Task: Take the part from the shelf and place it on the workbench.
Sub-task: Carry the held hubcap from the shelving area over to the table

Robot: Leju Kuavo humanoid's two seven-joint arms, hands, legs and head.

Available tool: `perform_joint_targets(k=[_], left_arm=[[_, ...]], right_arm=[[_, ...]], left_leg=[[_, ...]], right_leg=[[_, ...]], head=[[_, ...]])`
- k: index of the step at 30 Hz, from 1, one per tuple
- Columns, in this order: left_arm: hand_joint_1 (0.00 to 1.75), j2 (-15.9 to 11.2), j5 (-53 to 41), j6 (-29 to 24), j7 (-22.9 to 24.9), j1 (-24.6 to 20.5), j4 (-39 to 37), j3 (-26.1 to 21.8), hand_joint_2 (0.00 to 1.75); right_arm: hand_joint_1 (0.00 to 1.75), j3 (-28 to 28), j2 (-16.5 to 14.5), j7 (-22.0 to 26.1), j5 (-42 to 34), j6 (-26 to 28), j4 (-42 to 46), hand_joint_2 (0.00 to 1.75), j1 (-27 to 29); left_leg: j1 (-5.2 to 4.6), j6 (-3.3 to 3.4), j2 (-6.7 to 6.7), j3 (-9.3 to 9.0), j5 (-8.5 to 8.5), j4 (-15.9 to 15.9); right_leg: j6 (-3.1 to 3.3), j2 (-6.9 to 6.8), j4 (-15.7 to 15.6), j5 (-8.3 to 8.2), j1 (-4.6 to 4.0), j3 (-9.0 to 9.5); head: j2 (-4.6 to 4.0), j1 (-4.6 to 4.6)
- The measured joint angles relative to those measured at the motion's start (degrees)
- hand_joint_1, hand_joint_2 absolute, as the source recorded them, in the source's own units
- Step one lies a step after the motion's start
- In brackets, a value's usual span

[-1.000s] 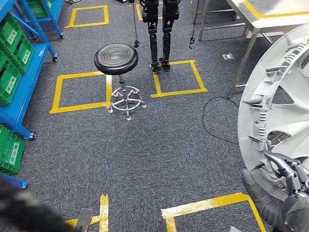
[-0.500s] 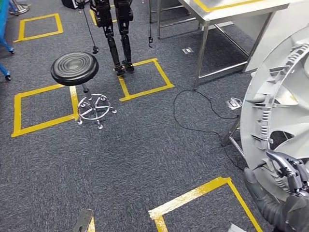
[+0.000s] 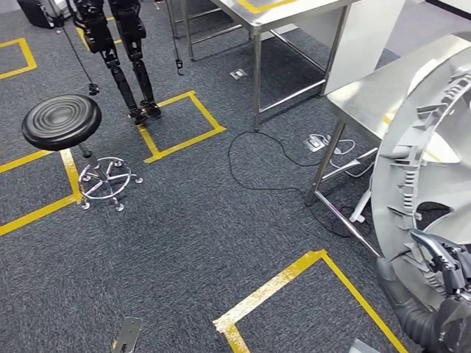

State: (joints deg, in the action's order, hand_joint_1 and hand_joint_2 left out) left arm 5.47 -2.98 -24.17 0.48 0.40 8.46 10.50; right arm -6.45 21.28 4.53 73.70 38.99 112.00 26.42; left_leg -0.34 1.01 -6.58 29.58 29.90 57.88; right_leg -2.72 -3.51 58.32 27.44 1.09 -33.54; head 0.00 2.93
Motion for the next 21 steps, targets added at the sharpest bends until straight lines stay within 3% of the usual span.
perform_joint_targets(k=[2,3,4,6,7,8,9,10,12,13,14,15,16,17,18,19,21], left_arm=[[0.0,0.04,0.0,0.0,0.0,-0.23,0.01,-0.01,1.75],[0.0,0.05,0.0,0.01,-0.01,-0.32,0.02,-0.01,1.75],[0.0,0.07,0.0,0.06,-0.01,-0.37,0.02,-0.01,1.75],[0.0,0.07,-0.01,0.19,-0.02,-0.2,0.02,-0.01,1.75],[0.0,0.07,-0.01,0.24,-0.02,-0.06,0.01,-0.01,1.75],[0.0,0.07,-0.01,0.25,-0.02,0.07,0.01,-0.01,1.75],[0.0,0.07,-0.01,0.26,-0.02,0.14,0.0,-0.01,1.75],[0.0,0.05,-0.01,0.26,-0.02,0.15,0.0,-0.01,1.75],[0.0,-0.05,-0.01,0.26,-0.02,0.14,-0.01,-0.01,1.75],[0.0,-0.12,-0.01,0.26,-0.02,0.15,-0.01,-0.01,1.75],[0.0,-0.17,-0.01,0.26,-0.01,0.17,-0.02,-0.01,1.75],[0.0,-0.2,-0.01,0.25,0.0,0.17,-0.02,-0.01,1.75],[0.0,-0.2,-0.01,0.23,0.01,0.12,-0.02,-0.01,1.75],[0.0,-0.2,-0.01,0.22,0.01,0.02,-0.02,-0.02,1.75],[0.0,-0.18,-0.02,0.21,-0.03,-0.08,-0.02,-0.03,1.75],[0.0,-0.15,-0.03,0.22,-0.09,-0.16,-0.02,-0.04,1.75],[0.0,-0.07,-0.04,0.27,-0.23,-0.04,-0.02,-0.05,1.75]], right_arm=[[1.75,0.01,0.03,-0.02,0.02,0.0,0.03,1.75,0.39],[1.75,0.01,0.03,-0.06,0.01,0.0,0.06,1.75,0.51],[1.75,0.01,0.03,-0.12,-0.02,0.0,0.09,1.75,0.58],[1.75,0.01,0.03,-0.28,-0.06,0.0,0.13,1.75,0.62],[1.75,-0.01,0.03,-0.33,-0.07,0.0,0.13,1.75,0.65],[1.75,-0.01,0.03,-0.35,-0.07,0.0,0.13,1.75,0.69],[1.75,-0.02,0.03,-0.37,-0.07,0.0,0.13,1.75,0.71],[1.75,-0.02,0.03,-0.39,-0.07,0.0,0.13,1.75,0.73],[1.75,-0.02,0.03,-0.56,-0.06,0.0,0.13,1.75,0.74],[1.75,-0.04,0.07,-0.73,-0.04,0.0,0.13,1.75,0.73],[1.75,-0.07,0.11,-0.98,-0.01,0.0,0.14,1.75,0.73],[1.75,-0.11,0.19,-1.29,0.04,0.0,0.14,1.75,0.78],[1.75,-0.16,0.31,-1.6,0.1,0.0,0.15,1.75,0.87],[1.75,-0.21,0.42,-1.89,0.15,0.0,0.15,1.75,1.0],[1.75,-0.26,0.56,-2.13,0.19,0.0,0.15,1.75,1.08],[1.75,-0.33,0.7,-2.28,0.21,0.0,0.15,1.75,1.06],[1.75,-0.45,0.9,-2.4,0.32,0.0,0.15,1.75,0.91]], left_leg=[[0.26,-0.61,-0.34,-0.32,0.54,0.24],[0.42,-0.87,0.72,-0.01,1.46,1.33],[0.55,-1.06,2.3,0.94,3.01,3.73],[0.61,-1.02,5.22,4.38,6.88,11.44],[0.59,-0.89,5.7,6.15,8.12,15.01],[0.54,-0.68,5.84,7.22,8.24,16.89],[0.47,-0.38,5.96,7.35,7.15,16.6],[0.35,0.01,6.32,6.46,5.01,14.04],[0.13,0.83,9.02,3.42,0.53,6.23],[0.07,1.04,10.44,2.23,-0.68,3.19],[0.02,1.14,11.5,1.64,-1.07,1.58],[-0.03,1.16,11.68,1.5,-0.95,1.11],[-0.04,1.17,11.02,1.4,-1.05,0.73],[0.0,1.3,10.25,1.32,-1.28,0.36],[0.08,1.5,9.46,1.21,-1.54,-0.08],[0.17,1.71,8.61,1.12,-1.78,-0.5],[0.11,2.0,6.87,1.08,-1.87,-0.75]], right_leg=[[0.82,1.35,-0.03,-0.09,-0.07,-0.04],[1.23,1.94,-0.1,-0.18,-0.03,-0.03],[1.58,2.58,-0.18,-0.28,0.04,0.03],[2.04,3.96,-0.18,-0.33,-0.07,0.01],[2.14,4.8,-0.17,-0.34,-0.2,0.0],[2.2,5.66,-0.16,-0.35,-0.34,0.02],[2.21,6.57,-0.15,-0.36,-0.45,0.06],[2.21,7.49,-0.15,-0.37,-0.52,0.14],[2.09,9.15,-0.08,-0.42,-0.54,0.17],[1.92,9.94,0.0,-0.5,-0.48,0.0],[1.67,10.65,0.04,-0.62,-0.35,-0.26],[1.32,11.39,0.02,-0.8,-0.21,-0.55],[0.94,12.13,-0.1,-1.0,-0.07,-1.0],[0.68,11.84,-0.02,-0.98,-0.03,-1.36],[0.47,10.56,0.6,-0.53,-0.13,-1.92],[0.29,8.63,2.36,0.57,-0.27,-2.93],[-0.07,4.89,8.95,4.02,-0.35,-5.95]], head=[[0.0,-0.12],[0.0,-0.16],[0.0,-0.24],[0.0,-0.36],[0.0,-0.38],[0.0,-0.37],[0.0,-0.37],[0.0,-0.36],[0.0,-0.36],[0.0,-0.37],[0.0,-0.36],[0.0,-0.37],[0.0,-0.37],[0.0,-0.33],[0.0,-0.25],[0.0,-0.14],[0.0,0.01]])
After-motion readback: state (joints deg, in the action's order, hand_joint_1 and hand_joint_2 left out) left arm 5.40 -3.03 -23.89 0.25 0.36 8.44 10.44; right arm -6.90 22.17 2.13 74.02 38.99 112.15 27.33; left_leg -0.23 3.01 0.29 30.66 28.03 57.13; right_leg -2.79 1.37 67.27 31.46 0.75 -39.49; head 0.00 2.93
